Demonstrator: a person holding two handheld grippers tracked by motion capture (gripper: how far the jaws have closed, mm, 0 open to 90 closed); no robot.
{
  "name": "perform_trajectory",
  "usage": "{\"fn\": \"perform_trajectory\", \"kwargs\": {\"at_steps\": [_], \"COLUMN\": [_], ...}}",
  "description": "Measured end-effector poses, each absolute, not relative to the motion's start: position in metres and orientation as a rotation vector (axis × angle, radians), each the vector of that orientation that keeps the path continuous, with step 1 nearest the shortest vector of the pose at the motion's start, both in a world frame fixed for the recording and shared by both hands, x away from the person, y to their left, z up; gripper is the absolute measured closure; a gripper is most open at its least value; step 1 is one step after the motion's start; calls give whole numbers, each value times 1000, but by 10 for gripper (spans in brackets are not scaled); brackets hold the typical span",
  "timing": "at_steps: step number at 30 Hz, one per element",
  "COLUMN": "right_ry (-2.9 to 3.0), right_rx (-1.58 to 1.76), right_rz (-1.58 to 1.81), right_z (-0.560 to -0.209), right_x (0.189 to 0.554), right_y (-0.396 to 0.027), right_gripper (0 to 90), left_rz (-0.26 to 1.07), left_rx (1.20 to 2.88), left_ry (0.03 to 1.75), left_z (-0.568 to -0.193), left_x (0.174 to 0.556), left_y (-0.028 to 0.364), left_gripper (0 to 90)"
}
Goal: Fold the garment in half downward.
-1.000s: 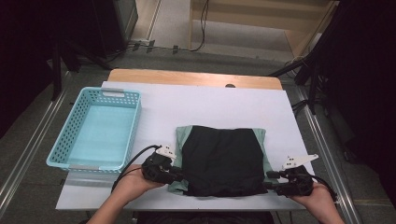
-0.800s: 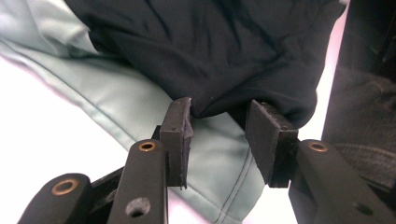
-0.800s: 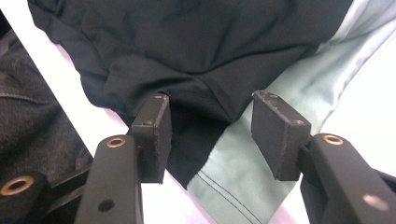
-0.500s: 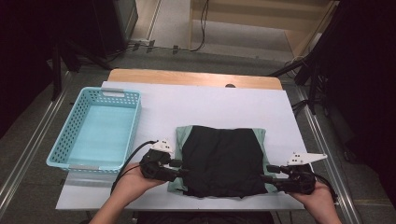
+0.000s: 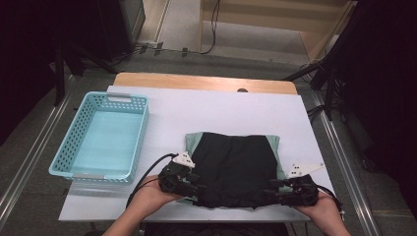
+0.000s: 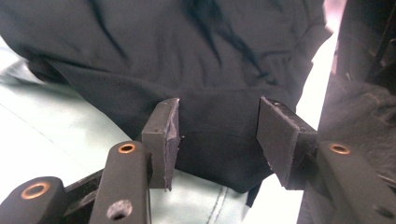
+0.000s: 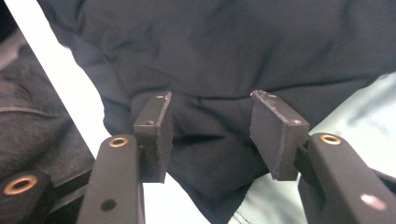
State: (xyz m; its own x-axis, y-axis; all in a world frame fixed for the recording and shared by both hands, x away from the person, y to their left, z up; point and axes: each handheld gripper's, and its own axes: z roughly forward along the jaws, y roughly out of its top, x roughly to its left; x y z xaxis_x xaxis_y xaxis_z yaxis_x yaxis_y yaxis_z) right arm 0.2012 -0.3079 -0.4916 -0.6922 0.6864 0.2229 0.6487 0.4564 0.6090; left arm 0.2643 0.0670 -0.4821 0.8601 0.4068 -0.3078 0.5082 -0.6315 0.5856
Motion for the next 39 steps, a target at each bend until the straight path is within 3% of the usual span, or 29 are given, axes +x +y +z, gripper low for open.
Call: {"fn": "perform_trajectory", "kwargs": {"at_steps": [6,12,15,18,27,31,39], "right_ry": [2705,2716,2737,2751,2729,2697,2607], "right_rx": [1186,1228,1239,1266,1356,1363,1379], "right_rz": [969,909,882,858,851,927,1042], "right_z": [-504,-503,-502,-500,-499,-495,-486], "right_x": [205,206,207,208,209,208,208], "right_y": [-302,-301,-300,-300,-318,-323,-330], "right_gripper": [592,827,860,874,880,876,723], "left_rz": [-189,-121,-126,-124,-149,-168,-152], "left_rx": [2391,2428,2444,2463,2427,2357,2283], "left_ry": [651,631,636,628,680,684,699], "left_z": [-492,-493,-492,-491,-488,-481,-468], "left_x": [265,262,263,265,274,273,271], "left_y": [63,63,63,62,74,81,88], "left_gripper": [566,771,861,885,883,811,719]}}
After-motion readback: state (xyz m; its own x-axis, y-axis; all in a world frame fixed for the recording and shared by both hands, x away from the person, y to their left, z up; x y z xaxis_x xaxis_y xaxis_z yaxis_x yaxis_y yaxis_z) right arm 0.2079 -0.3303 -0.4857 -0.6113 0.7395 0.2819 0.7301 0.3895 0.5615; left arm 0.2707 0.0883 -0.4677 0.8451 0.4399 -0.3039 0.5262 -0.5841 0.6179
